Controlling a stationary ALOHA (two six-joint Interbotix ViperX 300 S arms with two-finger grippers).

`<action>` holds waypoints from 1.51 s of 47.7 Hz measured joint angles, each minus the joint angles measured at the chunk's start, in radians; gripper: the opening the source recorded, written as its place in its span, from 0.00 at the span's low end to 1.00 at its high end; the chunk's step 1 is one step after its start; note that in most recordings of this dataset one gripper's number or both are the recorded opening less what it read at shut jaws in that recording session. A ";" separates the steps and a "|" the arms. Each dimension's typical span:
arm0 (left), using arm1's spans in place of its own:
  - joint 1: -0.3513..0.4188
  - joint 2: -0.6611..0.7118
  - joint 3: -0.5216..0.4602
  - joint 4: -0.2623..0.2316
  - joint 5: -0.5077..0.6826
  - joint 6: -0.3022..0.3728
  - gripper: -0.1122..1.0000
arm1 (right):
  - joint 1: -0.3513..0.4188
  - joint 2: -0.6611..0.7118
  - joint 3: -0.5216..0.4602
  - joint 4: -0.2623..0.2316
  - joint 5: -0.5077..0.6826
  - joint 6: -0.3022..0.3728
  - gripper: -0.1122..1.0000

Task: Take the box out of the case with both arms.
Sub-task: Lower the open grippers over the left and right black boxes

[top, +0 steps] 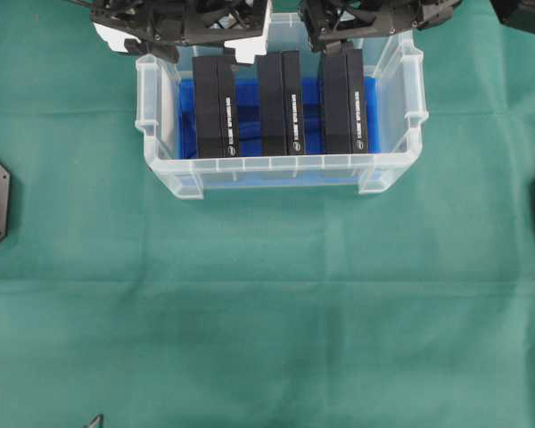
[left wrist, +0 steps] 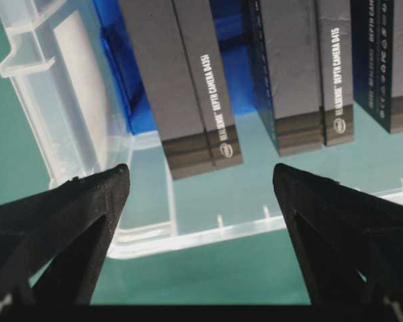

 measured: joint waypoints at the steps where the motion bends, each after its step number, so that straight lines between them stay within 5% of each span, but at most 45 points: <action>1: -0.002 0.002 0.000 0.002 -0.002 0.000 0.91 | 0.000 0.000 0.000 0.002 0.000 0.000 0.95; 72: -0.009 0.040 -0.025 0.000 -0.002 -0.002 0.91 | 0.008 0.000 0.000 0.002 -0.009 -0.003 0.95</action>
